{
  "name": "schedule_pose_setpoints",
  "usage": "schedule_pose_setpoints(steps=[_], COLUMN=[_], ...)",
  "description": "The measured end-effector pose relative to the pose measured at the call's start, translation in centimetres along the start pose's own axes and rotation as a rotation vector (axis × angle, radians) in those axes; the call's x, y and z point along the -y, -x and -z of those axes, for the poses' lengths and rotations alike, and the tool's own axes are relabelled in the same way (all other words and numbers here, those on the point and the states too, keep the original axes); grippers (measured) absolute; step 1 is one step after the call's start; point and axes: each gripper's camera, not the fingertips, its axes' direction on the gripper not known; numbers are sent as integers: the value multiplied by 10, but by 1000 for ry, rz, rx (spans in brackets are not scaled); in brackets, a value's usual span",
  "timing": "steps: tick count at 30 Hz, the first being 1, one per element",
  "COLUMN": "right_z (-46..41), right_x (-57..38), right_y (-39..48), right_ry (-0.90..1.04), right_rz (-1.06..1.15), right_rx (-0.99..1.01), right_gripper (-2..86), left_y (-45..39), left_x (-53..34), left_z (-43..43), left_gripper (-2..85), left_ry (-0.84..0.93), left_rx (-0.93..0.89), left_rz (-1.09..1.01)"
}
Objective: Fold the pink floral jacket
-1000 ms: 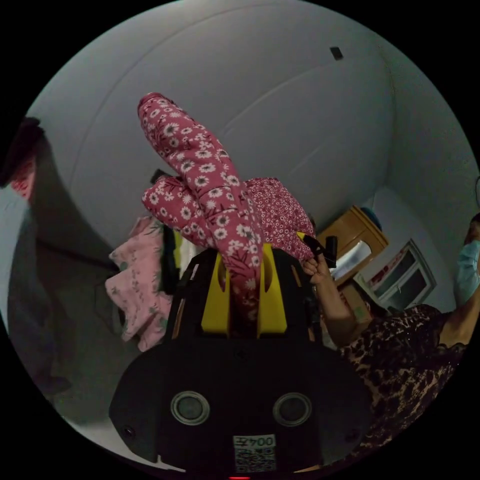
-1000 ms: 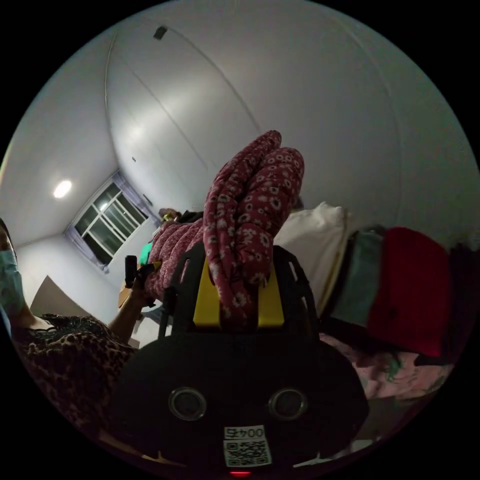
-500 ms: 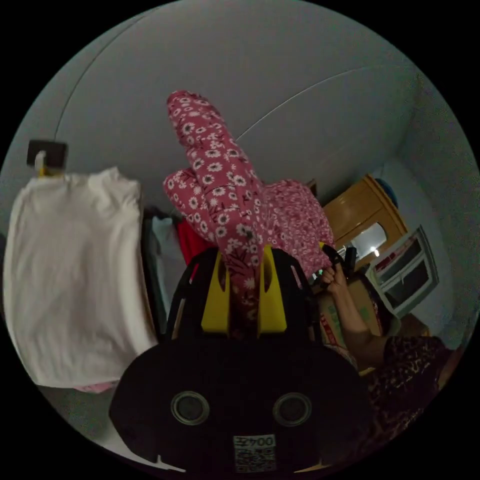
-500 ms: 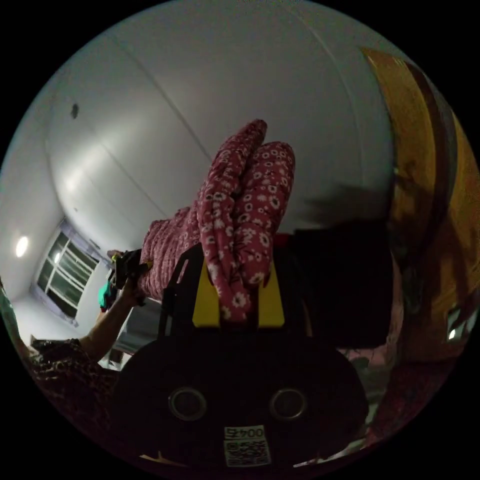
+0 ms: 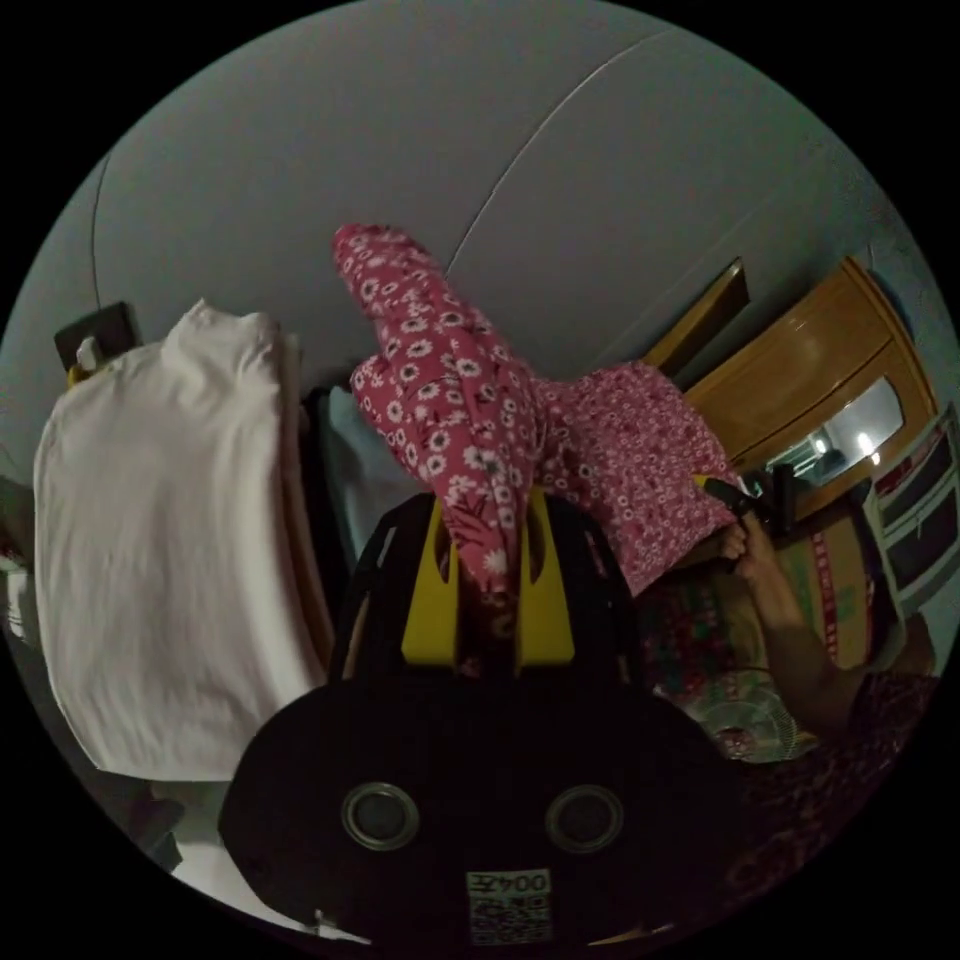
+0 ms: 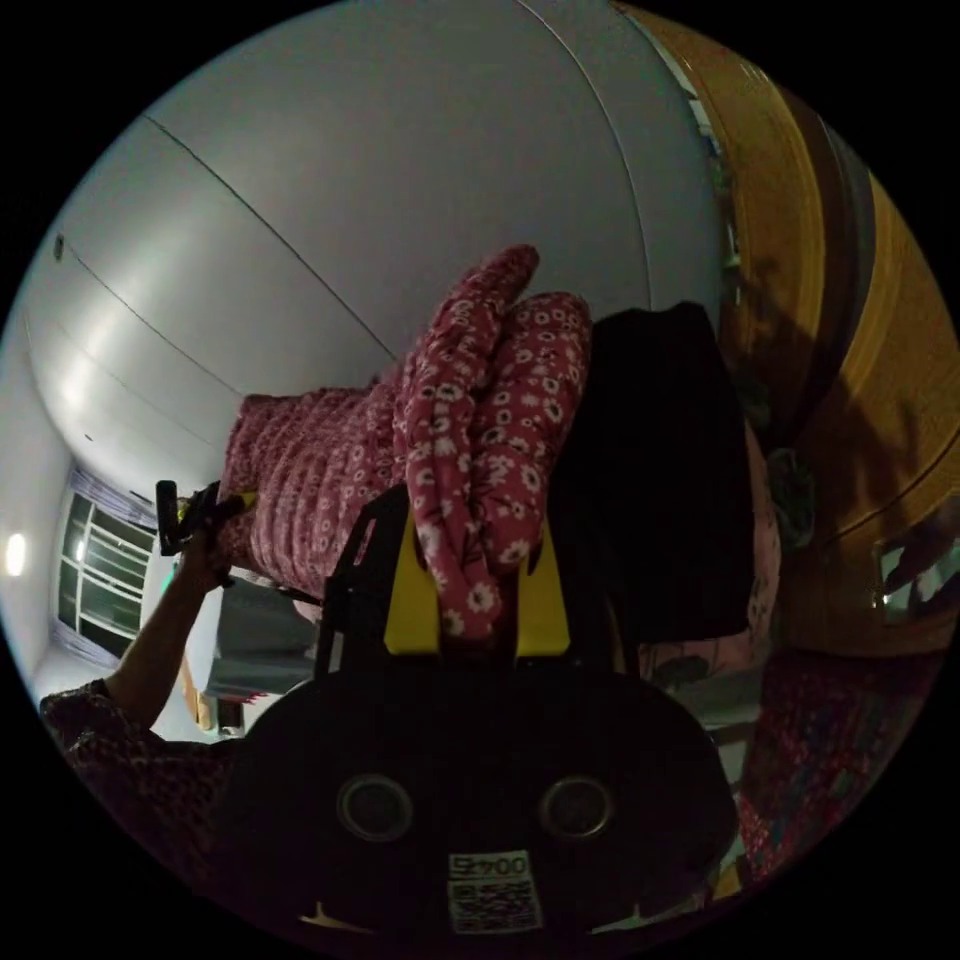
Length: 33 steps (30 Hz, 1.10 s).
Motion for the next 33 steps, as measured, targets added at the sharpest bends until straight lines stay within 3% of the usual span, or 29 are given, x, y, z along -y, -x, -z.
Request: schedule_pose_setpoints(steps=[2,4,6,9,12,17,23,25,33], right_z=[-25,-36,-23,19,57,31,-112,-177,-376], right_x=[-3,-5,-4,-7,-12,5,24,11,-102], right_y=[-18,-38,-33,-18,8,112,324,433,800], right_ry=[69,81,39,-88,-229,-198,45,167,591], right_rz=[-85,-220,-218,-214,-184,-15,206,327,662], right_rx=[-9,74,49,-67,-53,59,392,470,584], right_gripper=[121,149,170,171,139,90,47,30,12], left_y=[26,42,44,48,59,91,150,176,251], left_x=[-8,-26,-39,-75,-133,-257,-442,-511,-675], left_z=[-21,-20,0,55,113,188,286,328,471], left_gripper=[110,124,126,120,100,39,7,5,11], left_ry=[71,30,-41,-204,-333,-396,-465,-504,-603], left_rx=[-50,-152,-161,-124,-116,104,344,419,611], left_rz=[139,230,220,200,185,276,552,659,803])
